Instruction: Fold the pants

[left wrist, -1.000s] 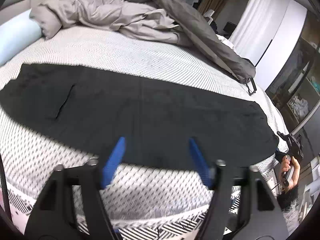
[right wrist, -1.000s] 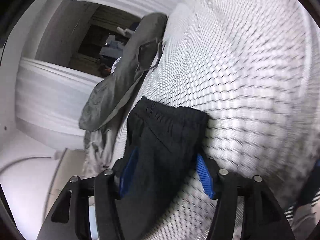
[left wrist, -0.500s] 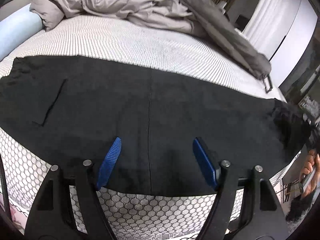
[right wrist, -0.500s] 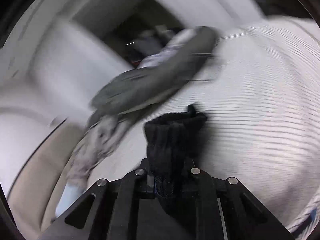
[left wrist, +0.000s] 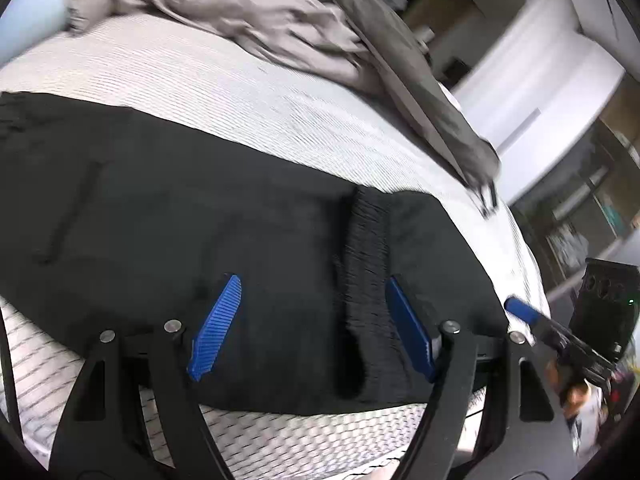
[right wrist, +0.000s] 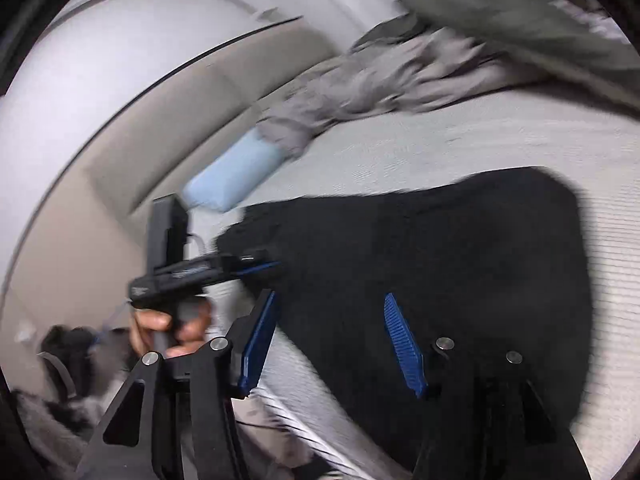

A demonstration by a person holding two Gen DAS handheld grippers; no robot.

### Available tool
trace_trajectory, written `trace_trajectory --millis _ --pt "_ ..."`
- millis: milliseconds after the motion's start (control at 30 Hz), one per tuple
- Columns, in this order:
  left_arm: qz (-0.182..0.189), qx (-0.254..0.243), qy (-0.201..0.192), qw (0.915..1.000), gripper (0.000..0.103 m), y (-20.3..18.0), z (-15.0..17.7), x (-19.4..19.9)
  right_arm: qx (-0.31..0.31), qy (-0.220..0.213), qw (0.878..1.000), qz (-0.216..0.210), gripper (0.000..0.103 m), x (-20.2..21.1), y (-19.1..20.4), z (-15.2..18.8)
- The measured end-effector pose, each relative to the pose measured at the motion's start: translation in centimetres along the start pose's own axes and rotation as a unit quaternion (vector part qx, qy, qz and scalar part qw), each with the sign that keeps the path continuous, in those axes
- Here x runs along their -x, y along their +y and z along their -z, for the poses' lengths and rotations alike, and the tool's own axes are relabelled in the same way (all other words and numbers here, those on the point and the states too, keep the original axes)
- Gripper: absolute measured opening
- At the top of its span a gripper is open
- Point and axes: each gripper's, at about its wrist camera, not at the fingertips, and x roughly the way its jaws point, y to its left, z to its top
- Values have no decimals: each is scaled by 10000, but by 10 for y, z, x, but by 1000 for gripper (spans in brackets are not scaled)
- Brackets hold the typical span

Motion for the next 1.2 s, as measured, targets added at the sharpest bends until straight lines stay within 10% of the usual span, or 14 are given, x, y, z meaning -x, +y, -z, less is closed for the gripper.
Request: trace_trajectory --millis 100,367,500,633,833,900,1067,1200 --pt "389 -159 710 9966 64 -15 -6 -36 -149 -147 9942 1053 58 34 -32 26" --pt "696 70 1616 9844 55 -25 -24 -97 -641 250 9890 1307 57 18 -96 62" --pt "754 434 1384 9865 17 -18 -31 -104 -580 241 9888 1351 58 3 -90 57" --pt "577 99 650 9962 8 -29 -35 -77 -649 182 9890 1314 58 -14 -87 41" --pt "377 248 -55 9990 5 -5 -52 -28 -637 -27 9924 1049 58 -21 -71 22" --pt "-310 173 -46 9994 6 15 -57 -27 -635 -9 9931 981 58 -20 -68 21" --pt "-656 342 241 9970 24 39 -51 -26 -963 214 9899 1018 58 -16 -78 30" --pt "-857 -50 -193 9961 39 19 -48 9 -1611 241 9865 190 58 3 -88 48"
